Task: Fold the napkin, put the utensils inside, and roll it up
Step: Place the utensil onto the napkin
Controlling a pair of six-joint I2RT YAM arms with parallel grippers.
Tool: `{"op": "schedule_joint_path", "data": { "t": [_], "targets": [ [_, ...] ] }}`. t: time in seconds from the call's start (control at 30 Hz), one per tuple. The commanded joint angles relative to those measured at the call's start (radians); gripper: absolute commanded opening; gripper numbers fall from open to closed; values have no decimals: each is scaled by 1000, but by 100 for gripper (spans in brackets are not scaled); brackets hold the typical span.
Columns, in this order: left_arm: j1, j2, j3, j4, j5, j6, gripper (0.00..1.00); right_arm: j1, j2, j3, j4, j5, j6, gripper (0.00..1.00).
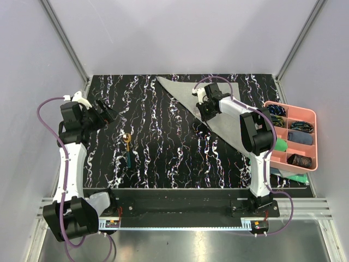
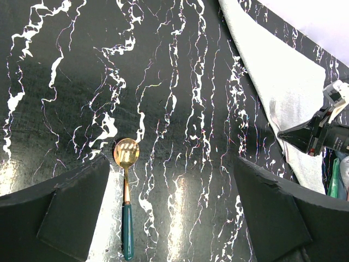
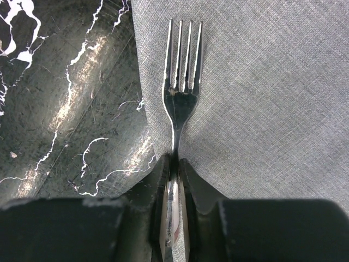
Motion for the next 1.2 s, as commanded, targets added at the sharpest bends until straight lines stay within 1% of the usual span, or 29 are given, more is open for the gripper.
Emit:
{"op": "schedule_joint_path", "data": {
  "t": [0.0, 0.07, 0.13, 0.43, 0.63, 0.8, 0.93, 1.17],
  "targets": [
    [5, -20, -4, 51, 29, -6, 99, 9, -3, 25, -8, 23, -14, 16],
    [5, -21, -4, 51, 27, -6, 99, 9, -25, 24, -6, 17, -14, 12],
    [5, -21, -4, 52, 29, -4, 99, 13, -42, 19, -6, 11, -12, 10],
    [5, -21, -4, 51, 29, -6, 99, 19, -128, 9, -23, -10, -3, 6],
    [5, -21, -4, 52, 30, -6, 99, 19, -154, 19, -35, 0, -26, 6],
    [5, -23, -4, 51, 30, -4, 99, 18, -105, 74, -49, 71, -83, 6],
    [5, -23, -4, 52, 27, -4, 99, 15, -24, 130, -58, 108, -136, 5],
    [5, -23, -6, 51, 29, -3, 99, -4, 70, 251, -81, 96, -182, 6]
  ]
}}
